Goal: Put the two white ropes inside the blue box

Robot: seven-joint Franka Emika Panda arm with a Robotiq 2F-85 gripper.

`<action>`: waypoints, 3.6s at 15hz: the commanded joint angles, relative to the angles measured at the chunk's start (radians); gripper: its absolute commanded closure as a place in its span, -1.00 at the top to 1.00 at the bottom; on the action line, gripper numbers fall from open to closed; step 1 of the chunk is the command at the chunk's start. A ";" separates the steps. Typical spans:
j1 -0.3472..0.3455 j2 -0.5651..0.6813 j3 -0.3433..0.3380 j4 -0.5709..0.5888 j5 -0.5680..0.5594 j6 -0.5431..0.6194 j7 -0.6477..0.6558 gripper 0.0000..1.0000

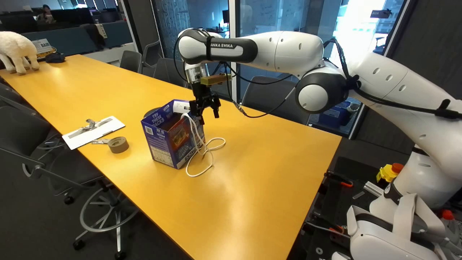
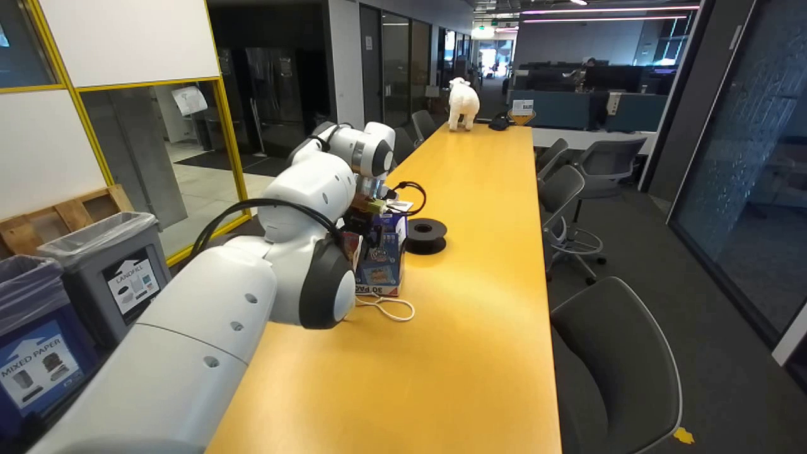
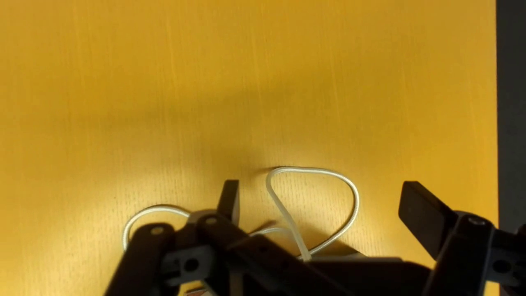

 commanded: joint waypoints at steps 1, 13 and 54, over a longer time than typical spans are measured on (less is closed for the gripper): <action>0.020 0.025 -0.035 0.038 -0.039 -0.045 -0.033 1.00; 0.028 0.169 -0.024 0.062 -0.033 0.134 -0.053 1.00; 0.073 0.291 -0.043 0.017 -0.082 0.670 -0.063 0.46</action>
